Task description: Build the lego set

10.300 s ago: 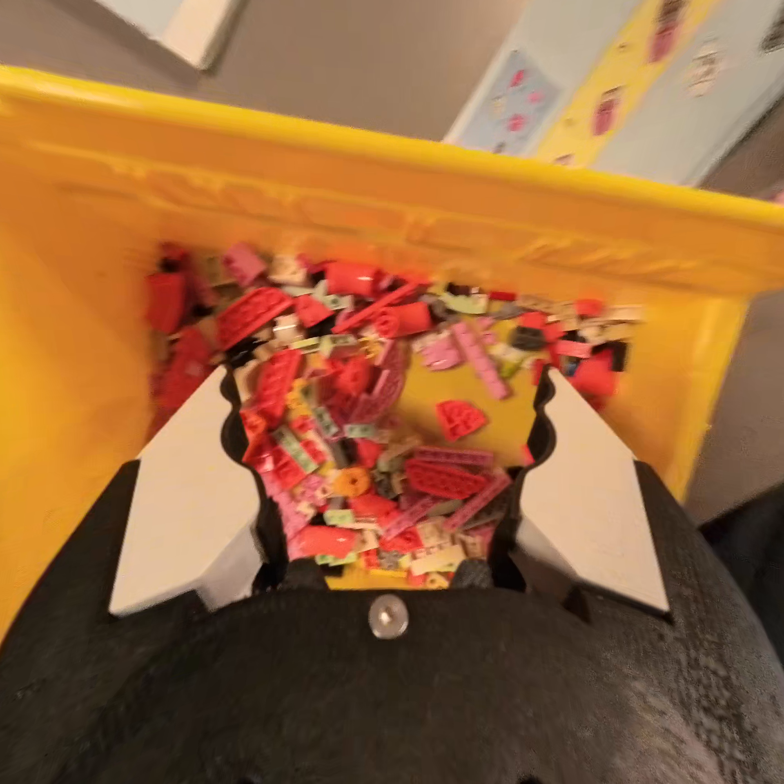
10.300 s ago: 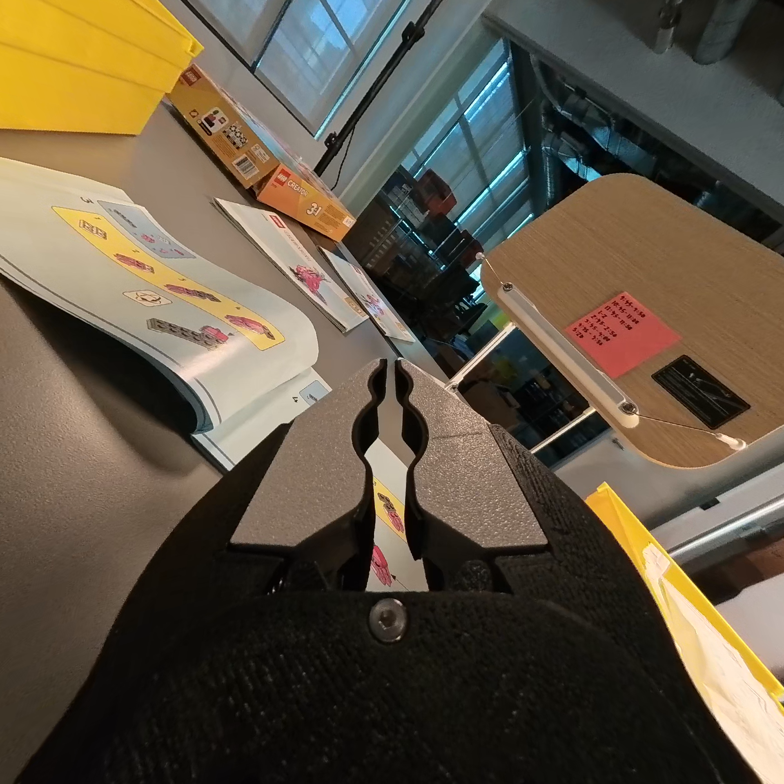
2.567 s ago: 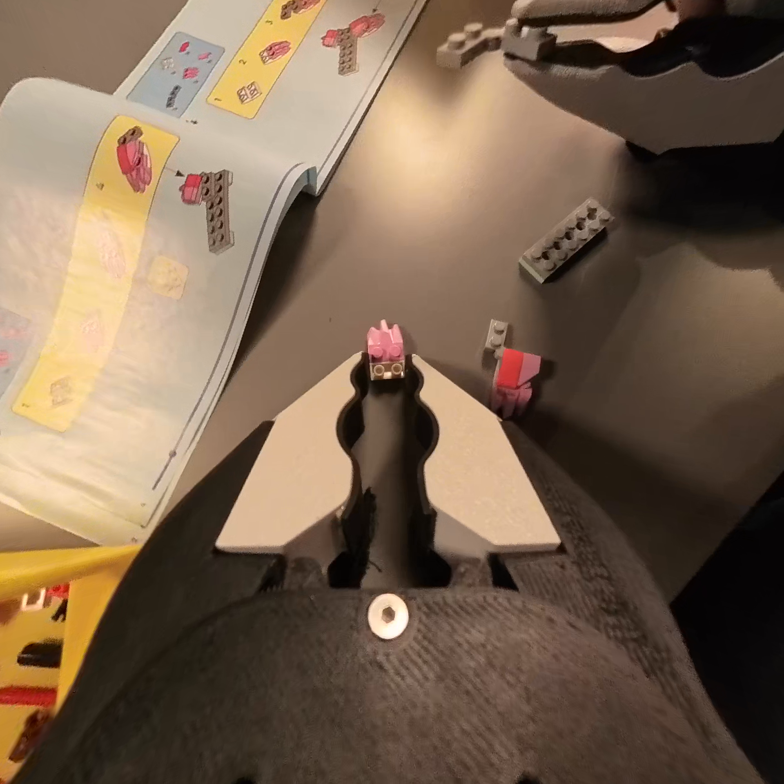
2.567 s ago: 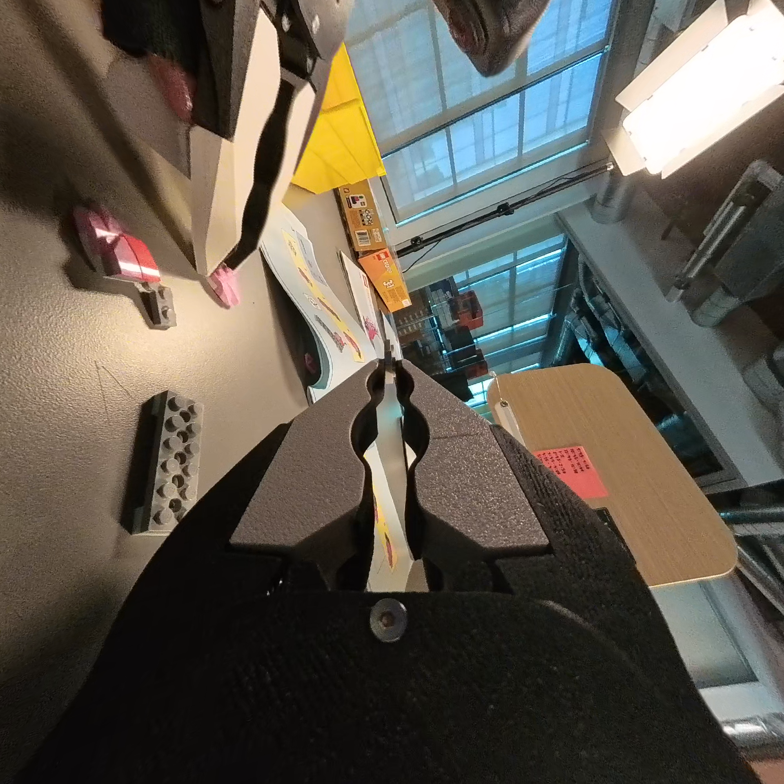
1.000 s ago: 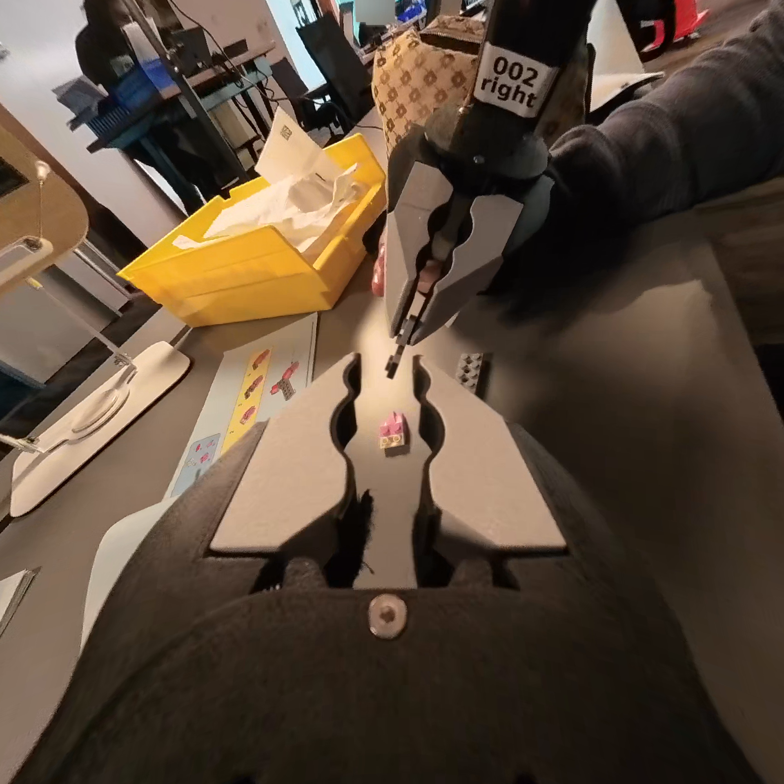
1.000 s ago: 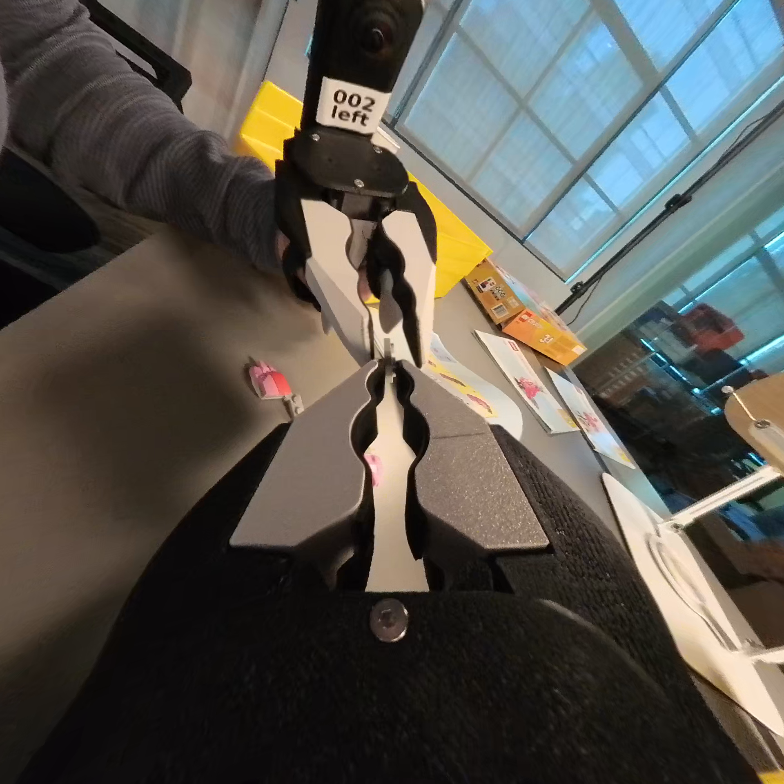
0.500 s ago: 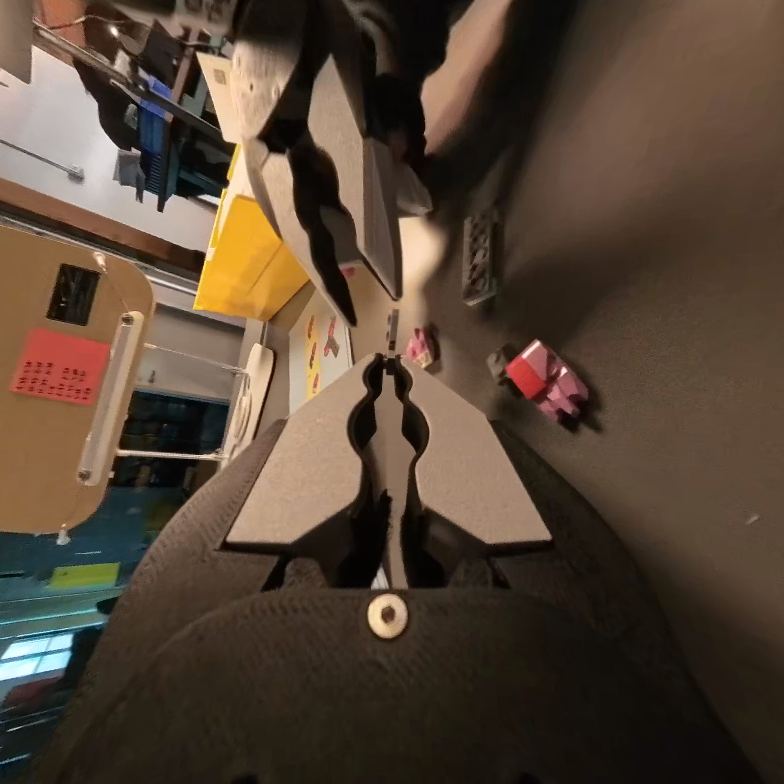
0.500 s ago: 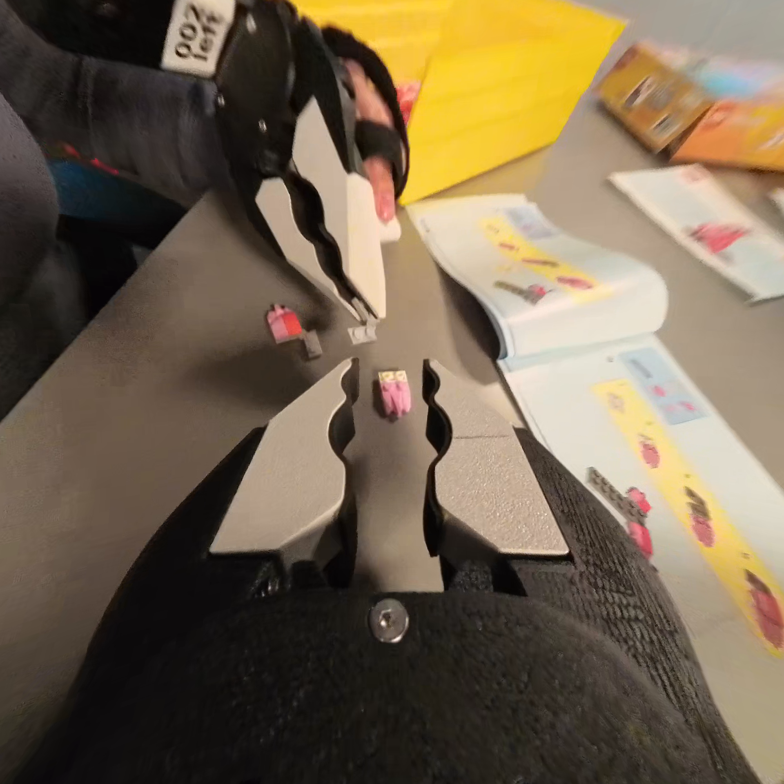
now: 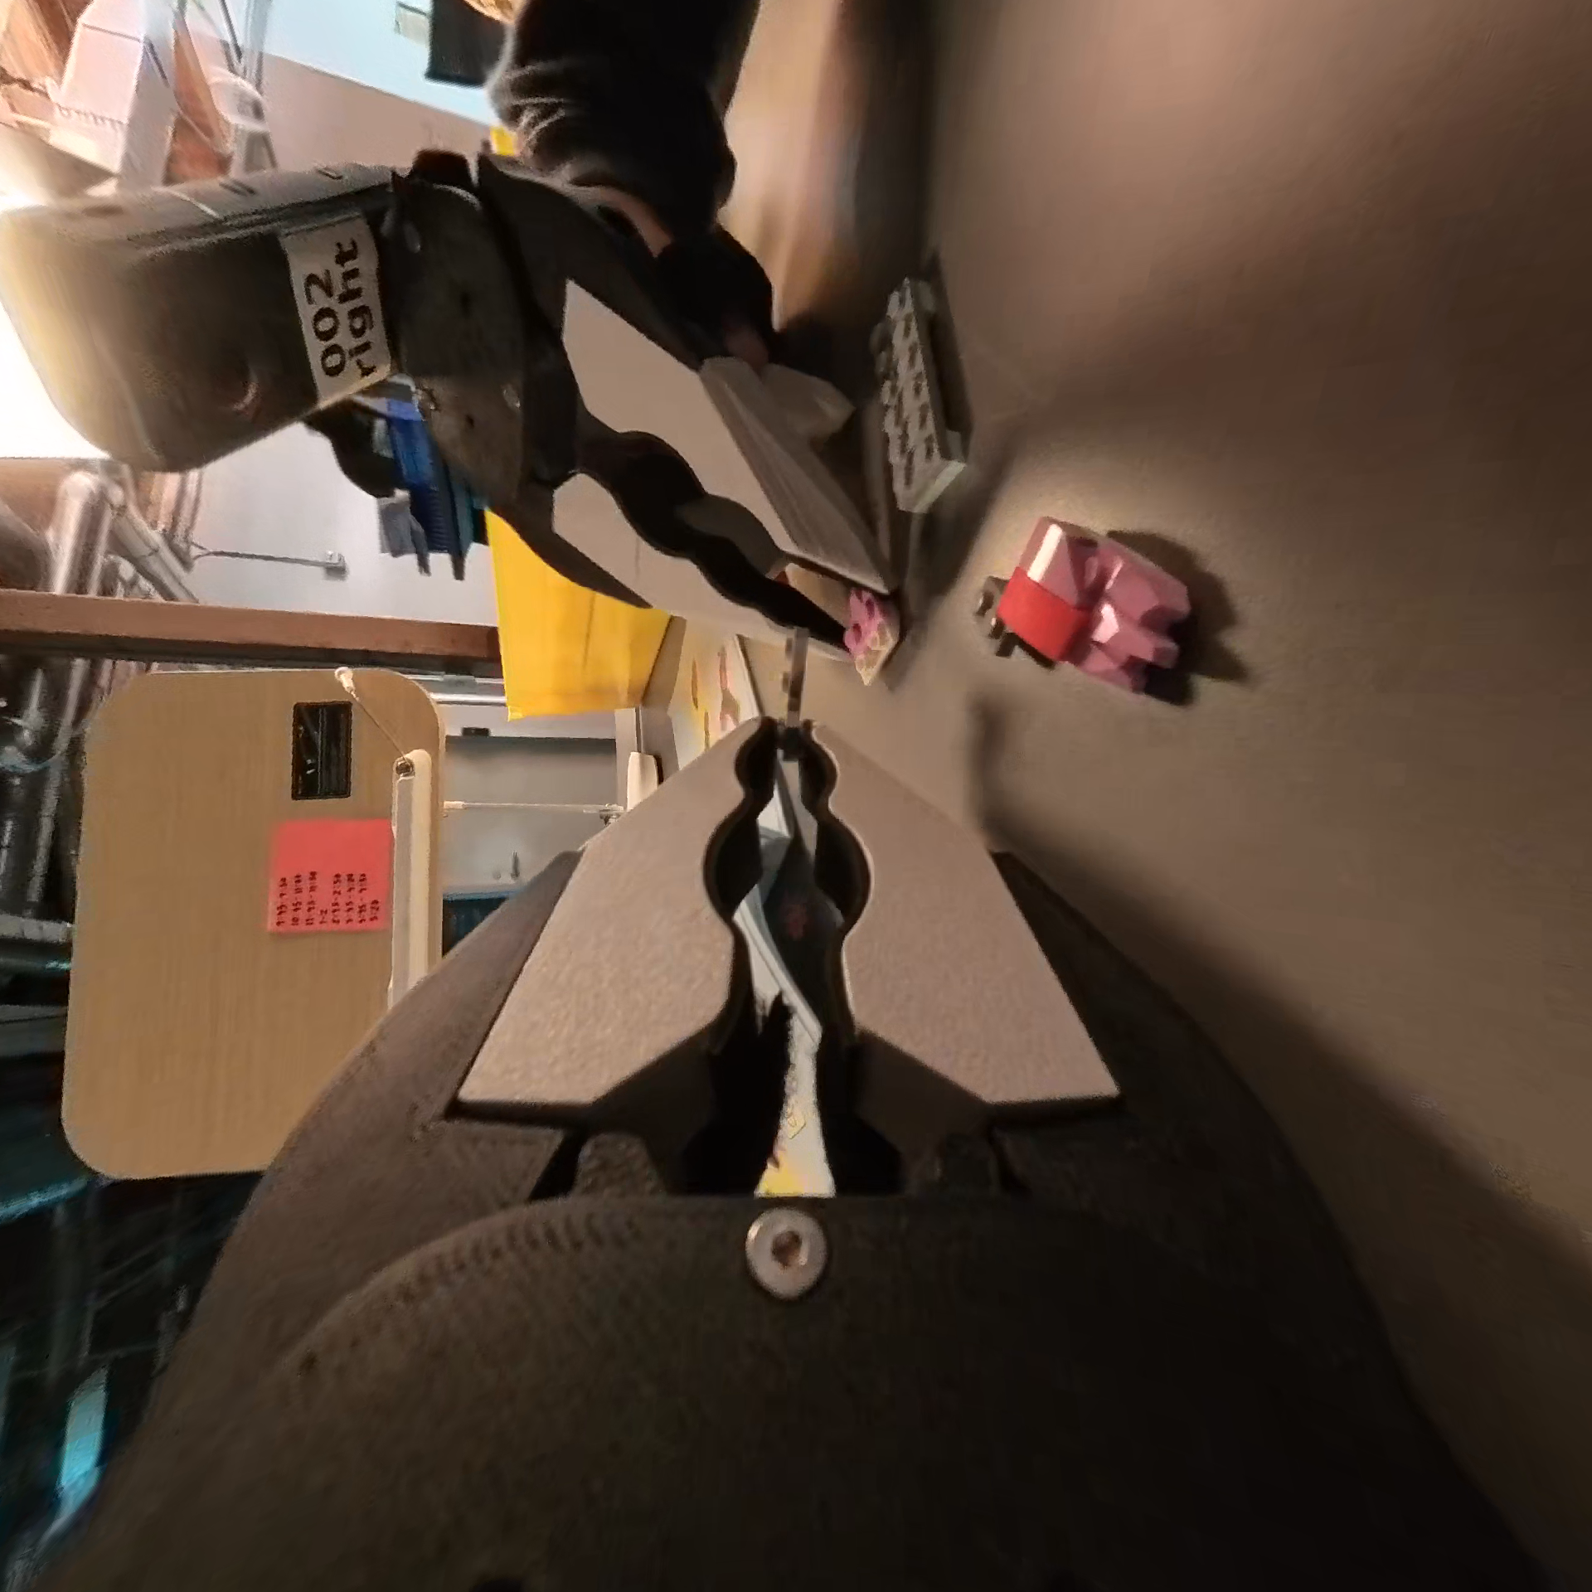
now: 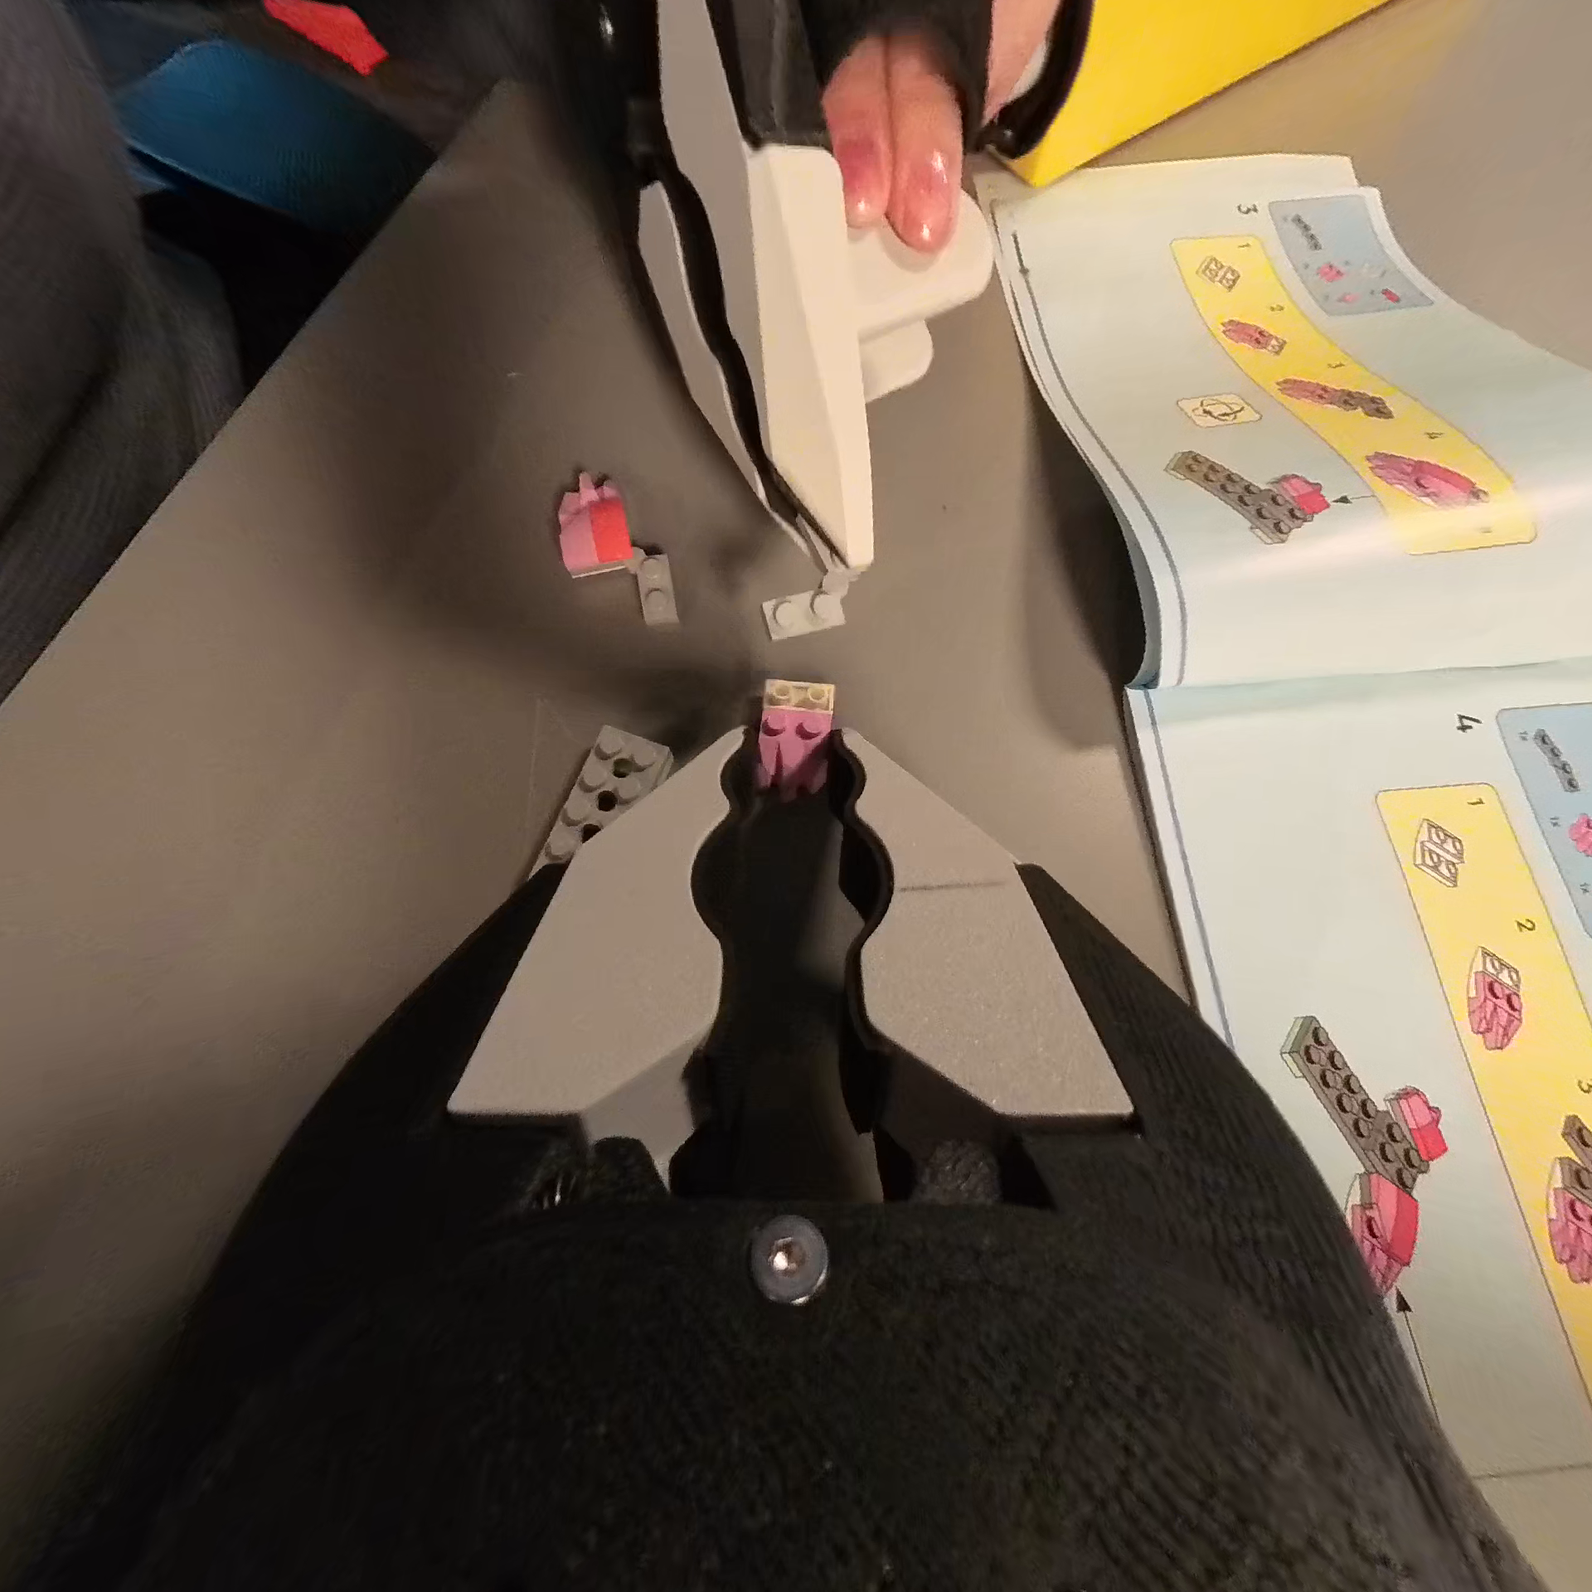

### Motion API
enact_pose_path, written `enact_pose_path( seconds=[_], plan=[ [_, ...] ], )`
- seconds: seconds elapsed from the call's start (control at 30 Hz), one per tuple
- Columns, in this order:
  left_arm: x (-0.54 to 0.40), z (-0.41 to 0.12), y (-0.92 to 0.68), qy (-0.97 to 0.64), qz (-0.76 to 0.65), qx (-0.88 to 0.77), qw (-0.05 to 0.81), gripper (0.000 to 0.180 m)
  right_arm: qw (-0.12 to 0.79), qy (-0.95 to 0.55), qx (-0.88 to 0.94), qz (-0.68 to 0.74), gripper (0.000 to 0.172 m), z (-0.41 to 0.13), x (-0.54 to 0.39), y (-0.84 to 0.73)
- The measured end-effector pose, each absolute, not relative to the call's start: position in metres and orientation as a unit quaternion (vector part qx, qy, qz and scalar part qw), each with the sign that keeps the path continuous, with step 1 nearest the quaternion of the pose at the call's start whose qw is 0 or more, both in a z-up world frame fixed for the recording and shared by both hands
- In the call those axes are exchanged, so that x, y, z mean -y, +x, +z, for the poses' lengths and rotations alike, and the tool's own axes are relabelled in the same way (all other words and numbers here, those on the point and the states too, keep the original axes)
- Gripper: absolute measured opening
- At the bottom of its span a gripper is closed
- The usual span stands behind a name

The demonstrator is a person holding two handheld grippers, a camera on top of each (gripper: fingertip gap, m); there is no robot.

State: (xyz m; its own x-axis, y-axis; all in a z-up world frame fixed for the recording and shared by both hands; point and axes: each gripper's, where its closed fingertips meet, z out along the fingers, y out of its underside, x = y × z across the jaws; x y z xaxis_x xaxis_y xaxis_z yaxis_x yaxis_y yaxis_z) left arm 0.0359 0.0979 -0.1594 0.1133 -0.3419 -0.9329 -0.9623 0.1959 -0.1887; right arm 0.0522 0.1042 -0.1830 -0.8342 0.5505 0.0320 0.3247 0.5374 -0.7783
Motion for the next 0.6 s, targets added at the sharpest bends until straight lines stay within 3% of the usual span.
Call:
enact_pose_path(
  seconds=[0.6],
  plan=[
    [-0.089,-0.150,0.059,-0.524,0.230,-0.601,0.559,0.003,0.067,-0.239,0.822,0.513,0.014,-0.156,-0.089,0.066]
  ],
)
